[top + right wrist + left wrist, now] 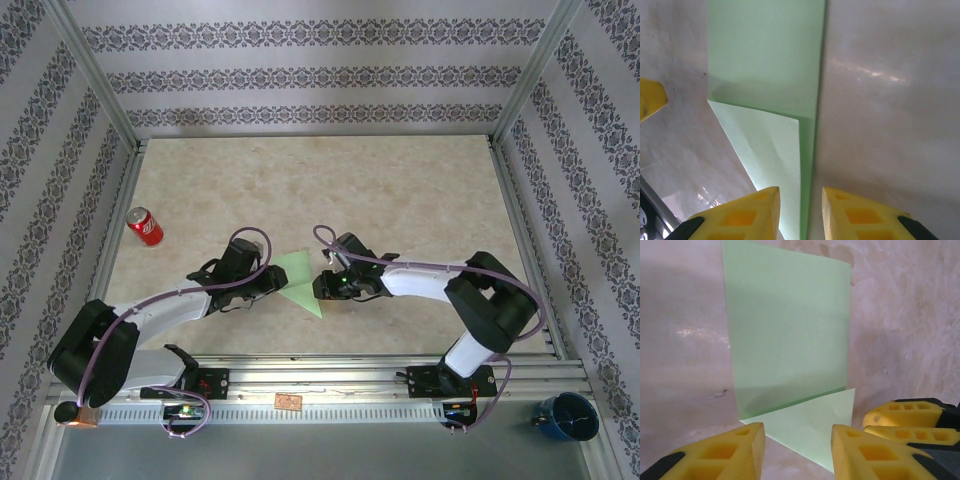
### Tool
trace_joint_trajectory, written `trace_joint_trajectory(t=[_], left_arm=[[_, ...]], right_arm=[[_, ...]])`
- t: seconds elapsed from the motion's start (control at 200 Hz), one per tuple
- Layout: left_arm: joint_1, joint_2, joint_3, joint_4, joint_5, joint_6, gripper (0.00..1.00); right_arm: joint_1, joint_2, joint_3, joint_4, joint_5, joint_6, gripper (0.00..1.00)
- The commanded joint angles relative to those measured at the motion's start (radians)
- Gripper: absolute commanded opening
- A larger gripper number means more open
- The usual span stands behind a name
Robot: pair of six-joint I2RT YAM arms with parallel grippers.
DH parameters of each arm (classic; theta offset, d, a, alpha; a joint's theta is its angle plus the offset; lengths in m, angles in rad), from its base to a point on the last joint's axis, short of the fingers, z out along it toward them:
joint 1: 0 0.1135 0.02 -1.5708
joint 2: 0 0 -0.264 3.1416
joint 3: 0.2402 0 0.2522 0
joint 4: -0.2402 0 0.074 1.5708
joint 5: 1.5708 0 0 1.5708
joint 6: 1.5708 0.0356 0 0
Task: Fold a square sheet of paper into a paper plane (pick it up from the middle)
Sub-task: Fourth fold the wing at the center of the table.
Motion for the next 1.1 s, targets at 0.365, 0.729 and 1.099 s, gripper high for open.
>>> trace_joint_trajectory(t=[0.365,0.729,1.099], left_arm=[[0.063,0.036,0.005,-0.039,0.049,0.048,0.41],[0.079,0.049,0.006,-0.033,0.061,0.051,0.41],[0.115,0.075,0.005,0.028,0.134,0.032,0.46]], right_arm=[[-0.016,0.099,0.100,-0.014,-0.028,0.020,0.26],[-0.032,0.047,0.053,0.037,-0.044,0.040,0.15],[-0.059,0.017,-0.007,0.153,-0.146,0.070,0.07]])
